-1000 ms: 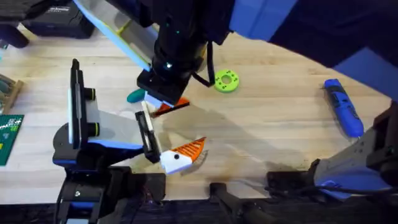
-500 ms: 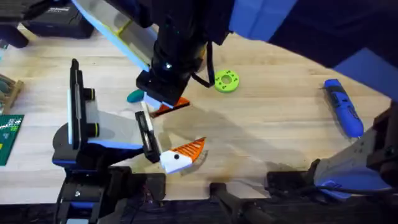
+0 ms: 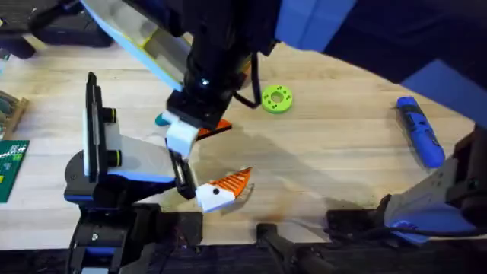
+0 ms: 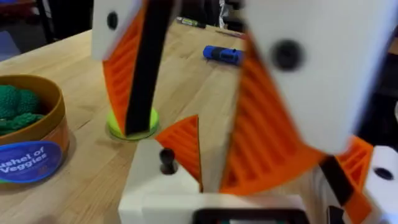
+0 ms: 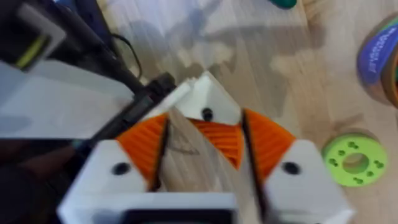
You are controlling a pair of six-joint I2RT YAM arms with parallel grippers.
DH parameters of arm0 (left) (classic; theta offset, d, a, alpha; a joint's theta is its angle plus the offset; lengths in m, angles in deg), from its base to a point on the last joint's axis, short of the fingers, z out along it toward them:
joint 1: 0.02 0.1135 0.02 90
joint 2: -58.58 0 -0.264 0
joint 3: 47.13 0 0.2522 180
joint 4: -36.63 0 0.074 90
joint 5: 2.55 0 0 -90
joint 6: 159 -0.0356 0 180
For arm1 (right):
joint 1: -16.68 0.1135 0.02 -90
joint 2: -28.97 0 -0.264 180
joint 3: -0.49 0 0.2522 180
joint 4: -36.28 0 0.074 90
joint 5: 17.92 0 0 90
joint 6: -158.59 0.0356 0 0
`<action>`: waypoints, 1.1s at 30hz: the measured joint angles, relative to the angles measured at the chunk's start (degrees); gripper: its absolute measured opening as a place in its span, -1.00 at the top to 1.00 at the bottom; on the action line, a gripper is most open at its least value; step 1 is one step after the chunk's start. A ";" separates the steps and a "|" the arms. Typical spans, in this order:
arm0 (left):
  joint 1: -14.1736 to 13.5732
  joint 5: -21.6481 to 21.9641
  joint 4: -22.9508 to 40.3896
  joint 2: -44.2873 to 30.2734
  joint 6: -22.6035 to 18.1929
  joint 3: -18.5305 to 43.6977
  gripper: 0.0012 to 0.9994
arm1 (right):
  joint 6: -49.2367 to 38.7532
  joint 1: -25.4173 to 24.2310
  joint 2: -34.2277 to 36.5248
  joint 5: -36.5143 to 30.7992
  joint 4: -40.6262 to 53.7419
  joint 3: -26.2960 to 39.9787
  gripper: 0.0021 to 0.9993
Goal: Pick up the gripper from the table and insert it into the empty holder that is missing its gripper. Then pick up a screw, insert it into the mounting hole, and use the screwdriver to tighten it. Finally, clean up the table by picking up the vegetable and placing it into the bucket.
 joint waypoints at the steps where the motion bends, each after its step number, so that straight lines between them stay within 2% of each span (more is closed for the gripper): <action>1: 0.01 0.02 0.03 0.02 0.00 -0.02 -0.97 | -0.04 -0.19 0.00 -0.29 0.44 0.01 -0.72; 2: -0.01 0.02 0.05 0.00 0.00 -0.02 -0.97 | -0.26 -0.54 0.00 -0.58 0.56 0.01 -0.93; 4: -0.01 0.09 -0.01 0.00 0.00 -0.02 -0.97 | -0.24 -1.13 0.00 -0.50 0.50 0.01 -0.98; 14: -0.01 0.02 -0.40 0.02 -0.02 -0.02 -0.97 | 0.30 -4.50 -0.68 0.16 1.38 0.01 -0.99; 25: -0.01 0.00 -0.42 0.01 -0.02 -0.02 -0.97 | 2.36 -11.07 -7.73 -0.16 4.65 -0.26 -0.99; 28: -0.01 0.00 -0.43 0.01 -0.02 -0.02 -0.97 | 2.57 -11.81 -11.06 -0.38 3.45 -3.94 -0.99; 33: -0.01 0.00 -0.43 0.02 -0.02 -0.02 -0.97 | 4.50 -12.87 -18.94 -0.36 -2.39 -15.95 -0.99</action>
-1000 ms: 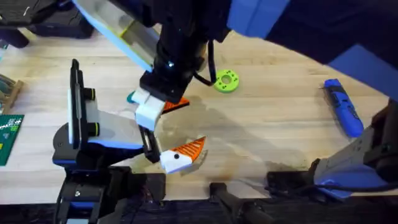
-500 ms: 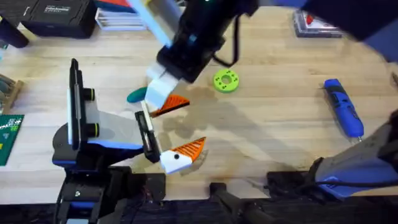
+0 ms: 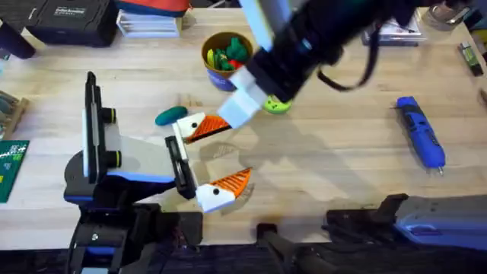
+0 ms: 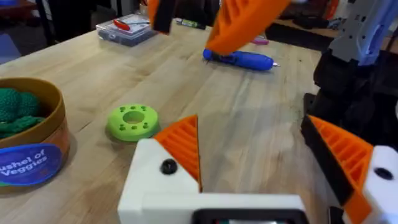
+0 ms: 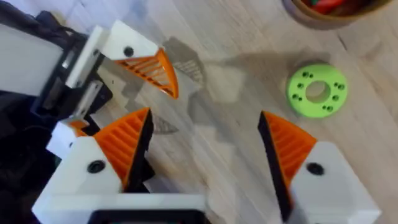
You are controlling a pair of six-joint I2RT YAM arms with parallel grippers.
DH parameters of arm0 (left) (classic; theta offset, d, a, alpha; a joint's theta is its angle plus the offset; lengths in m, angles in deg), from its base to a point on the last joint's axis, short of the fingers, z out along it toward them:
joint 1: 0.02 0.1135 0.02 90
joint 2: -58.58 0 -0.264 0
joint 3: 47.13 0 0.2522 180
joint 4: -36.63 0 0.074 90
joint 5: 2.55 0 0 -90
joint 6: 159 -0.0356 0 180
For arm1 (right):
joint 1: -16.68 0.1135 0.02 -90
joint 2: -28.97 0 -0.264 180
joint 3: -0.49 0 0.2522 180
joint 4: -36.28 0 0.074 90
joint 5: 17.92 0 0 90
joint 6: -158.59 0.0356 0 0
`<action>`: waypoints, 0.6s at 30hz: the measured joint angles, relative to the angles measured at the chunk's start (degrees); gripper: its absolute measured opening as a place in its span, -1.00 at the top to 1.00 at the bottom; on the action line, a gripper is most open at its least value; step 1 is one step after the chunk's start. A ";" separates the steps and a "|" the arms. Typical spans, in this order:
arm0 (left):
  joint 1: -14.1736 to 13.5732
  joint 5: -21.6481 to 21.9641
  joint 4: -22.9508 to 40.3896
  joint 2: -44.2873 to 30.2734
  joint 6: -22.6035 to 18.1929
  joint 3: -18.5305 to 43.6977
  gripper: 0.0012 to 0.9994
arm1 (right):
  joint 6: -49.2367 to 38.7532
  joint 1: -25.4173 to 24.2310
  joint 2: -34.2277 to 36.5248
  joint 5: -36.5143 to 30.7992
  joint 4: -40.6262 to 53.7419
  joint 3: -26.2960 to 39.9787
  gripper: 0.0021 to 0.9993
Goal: Pick up the gripper from the table and insert it into the empty holder that is missing its gripper. Then pick up a screw, insert it into the mounting hole, and use the screwdriver to tighten it. Finally, clean up the table by picking up the vegetable and placing it into the bucket.
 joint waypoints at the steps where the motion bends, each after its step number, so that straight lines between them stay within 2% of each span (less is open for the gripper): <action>1: 0.00 0.00 0.00 -0.02 0.00 0.00 -0.97 | 0.89 -1.23 -5.55 0.91 -2.95 -7.55 -0.99; 4: 0.00 0.00 0.00 -0.01 0.00 0.00 -0.97 | 0.71 -2.98 -11.40 4.08 -2.76 -13.28 -0.99; 7: 0.00 0.00 0.00 -0.01 0.00 0.00 -0.97 | -1.01 -5.29 -16.40 9.26 -0.22 -16.29 -0.99; 11: 0.00 0.00 0.00 0.00 0.00 0.00 -0.97 | -4.81 -8.14 -20.05 15.55 4.68 -16.96 -0.99; 15: 0.00 0.00 0.00 -0.02 -0.02 0.00 -0.99 | -9.79 -8.59 -20.27 18.59 7.08 -17.09 -0.99; 17: 0.00 -0.01 0.02 0.00 -0.03 0.00 -0.86 | -11.71 -8.59 -19.91 19.39 6.98 -17.13 -0.99; 18: 0.00 0.00 0.00 -0.02 -0.06 0.00 -0.73 | -12.44 -8.59 -19.72 19.63 6.89 -17.13 -0.99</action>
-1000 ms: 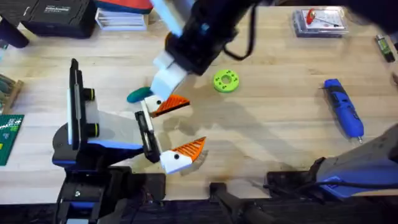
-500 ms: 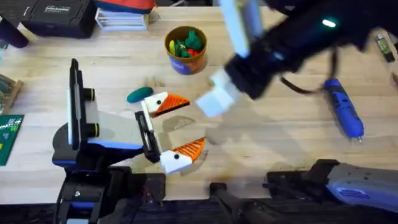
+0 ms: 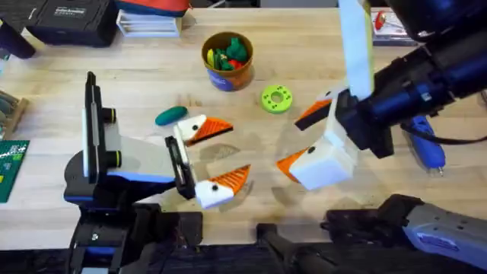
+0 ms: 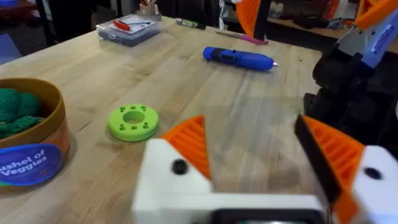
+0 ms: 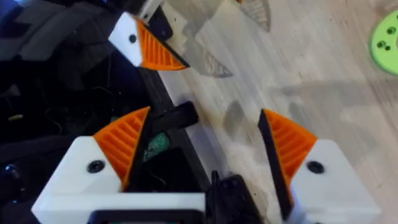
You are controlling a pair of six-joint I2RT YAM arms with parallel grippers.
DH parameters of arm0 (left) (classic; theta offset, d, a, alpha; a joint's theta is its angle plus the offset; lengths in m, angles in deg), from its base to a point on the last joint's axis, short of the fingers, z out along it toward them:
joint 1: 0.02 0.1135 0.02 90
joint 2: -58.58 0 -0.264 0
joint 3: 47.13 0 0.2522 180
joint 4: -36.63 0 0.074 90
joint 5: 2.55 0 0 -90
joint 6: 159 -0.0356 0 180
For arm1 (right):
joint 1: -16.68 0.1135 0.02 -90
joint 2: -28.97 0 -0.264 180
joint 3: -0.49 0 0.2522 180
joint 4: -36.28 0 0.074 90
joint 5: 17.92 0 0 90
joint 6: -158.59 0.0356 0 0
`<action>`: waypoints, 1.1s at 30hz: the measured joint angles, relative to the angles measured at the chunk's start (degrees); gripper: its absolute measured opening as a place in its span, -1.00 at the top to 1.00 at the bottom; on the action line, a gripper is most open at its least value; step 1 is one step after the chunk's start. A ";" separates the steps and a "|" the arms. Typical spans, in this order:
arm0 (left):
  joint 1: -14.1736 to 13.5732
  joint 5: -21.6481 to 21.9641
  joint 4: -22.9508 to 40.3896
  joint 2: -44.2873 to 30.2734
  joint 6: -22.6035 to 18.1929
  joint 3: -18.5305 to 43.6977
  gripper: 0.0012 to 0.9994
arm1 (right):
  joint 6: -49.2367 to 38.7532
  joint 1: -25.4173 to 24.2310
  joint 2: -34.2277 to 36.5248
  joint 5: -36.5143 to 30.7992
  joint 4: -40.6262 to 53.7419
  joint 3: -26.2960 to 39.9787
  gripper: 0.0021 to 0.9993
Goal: Pick up the gripper from the table and insert it into the empty holder that is missing its gripper. Then pick up a screw, insert it into the mounting hole, and use the screwdriver to tighten it. Finally, clean up the table by picking up the vegetable and placing it into the bucket.
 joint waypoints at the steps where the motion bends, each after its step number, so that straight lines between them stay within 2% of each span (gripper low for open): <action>1: 0.00 0.00 0.01 0.01 -0.12 0.00 -0.56 | -0.56 0.00 0.20 0.17 -0.08 0.00 -0.99; 2: 0.00 -0.02 0.01 0.01 -0.09 0.00 -0.31 | -1.02 0.00 0.46 0.35 -0.17 0.00 -0.99; 5: 0.00 -0.04 0.00 0.01 -0.13 0.00 0.66 | -1.92 0.00 1.31 0.35 -0.24 0.00 -0.99; 6: 0.00 -0.01 -0.04 0.00 -0.40 0.00 0.91 | -2.15 0.00 1.66 0.33 -0.24 0.00 -0.99; 7: 0.00 -0.04 -0.06 0.00 -0.41 0.00 0.98 | -2.27 0.00 1.99 0.35 -0.26 0.00 -0.99; 13: 0.00 -0.02 0.00 0.00 -0.53 0.00 0.99 | -2.25 -0.41 3.95 -0.37 -0.39 0.00 -0.99; 16: 0.00 -0.04 0.00 0.02 -0.53 0.00 0.99 | -0.91 -3.93 4.04 -3.48 -0.67 -0.04 -0.99; 20: 0.00 -0.02 -0.02 0.00 -0.53 0.00 0.99 | -0.06 -13.18 4.04 -9.36 0.11 -0.04 -0.99; 28: 0.00 0.57 -0.01 0.01 -0.53 0.00 0.99 | -0.32 -36.39 5.95 -27.72 -2.30 -0.07 -0.99; 33: 0.00 0.61 0.00 0.02 -0.53 0.00 0.99 | -0.60 -46.40 9.50 -32.20 -6.01 -0.07 -0.98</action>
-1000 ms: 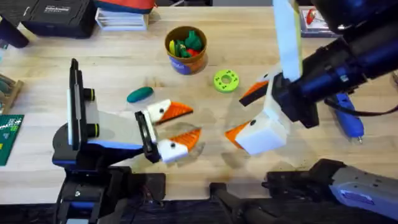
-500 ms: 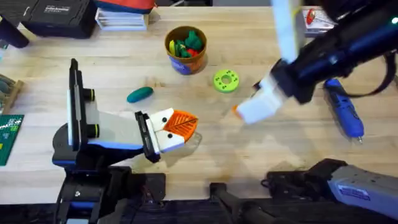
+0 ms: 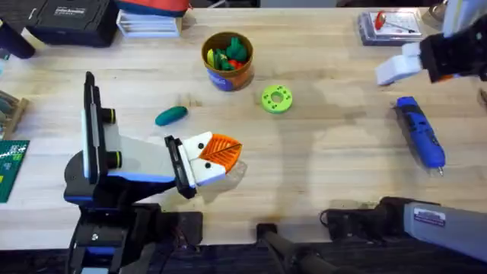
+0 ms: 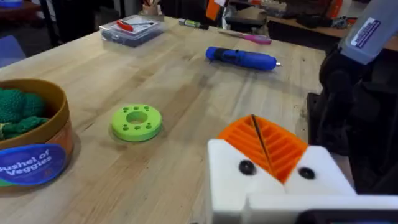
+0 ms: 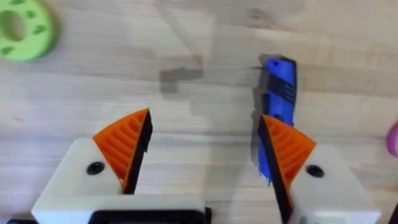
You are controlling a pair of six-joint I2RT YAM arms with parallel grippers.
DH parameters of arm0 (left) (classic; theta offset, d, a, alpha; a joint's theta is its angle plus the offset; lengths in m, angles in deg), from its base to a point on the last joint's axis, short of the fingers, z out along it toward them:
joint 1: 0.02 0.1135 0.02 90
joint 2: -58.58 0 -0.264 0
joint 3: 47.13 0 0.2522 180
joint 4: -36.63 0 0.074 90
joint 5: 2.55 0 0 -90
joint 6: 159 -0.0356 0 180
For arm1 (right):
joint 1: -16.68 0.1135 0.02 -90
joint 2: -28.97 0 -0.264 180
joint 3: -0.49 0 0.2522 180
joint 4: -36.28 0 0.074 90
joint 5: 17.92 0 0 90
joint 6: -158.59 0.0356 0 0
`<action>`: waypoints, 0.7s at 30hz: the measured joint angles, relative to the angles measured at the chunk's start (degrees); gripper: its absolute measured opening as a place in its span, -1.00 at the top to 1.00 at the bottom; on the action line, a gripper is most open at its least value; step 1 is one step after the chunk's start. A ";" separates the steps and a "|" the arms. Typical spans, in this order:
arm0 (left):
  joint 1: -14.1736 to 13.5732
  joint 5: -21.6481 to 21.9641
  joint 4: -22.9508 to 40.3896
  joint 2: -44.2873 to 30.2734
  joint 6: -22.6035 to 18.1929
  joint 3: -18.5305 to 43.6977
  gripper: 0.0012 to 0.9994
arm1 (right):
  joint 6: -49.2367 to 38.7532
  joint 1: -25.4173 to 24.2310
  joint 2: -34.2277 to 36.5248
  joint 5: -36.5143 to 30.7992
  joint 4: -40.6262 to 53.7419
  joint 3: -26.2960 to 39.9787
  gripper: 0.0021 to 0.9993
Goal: Pick up the gripper from the table and insert it into the empty holder that is missing its gripper. Then pick up a screw, insert it into the mounting hole, and use the screwdriver to tighten it. Finally, clean up the table by picking up the vegetable and placing it into the bucket.
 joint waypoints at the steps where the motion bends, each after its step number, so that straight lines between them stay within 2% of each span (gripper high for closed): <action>1: 0.00 0.00 0.00 0.00 0.00 0.00 0.99 | -0.53 -1.34 0.79 -0.45 0.07 0.00 -0.99; 12: 0.00 0.51 -0.01 -0.01 0.00 0.00 0.99 | -19.53 -11.15 9.85 -2.61 -0.02 0.00 -0.99; 21: 0.00 1.05 0.00 -0.02 0.00 0.00 0.99 | -23.57 -21.44 18.97 -0.84 -2.83 -0.02 -0.99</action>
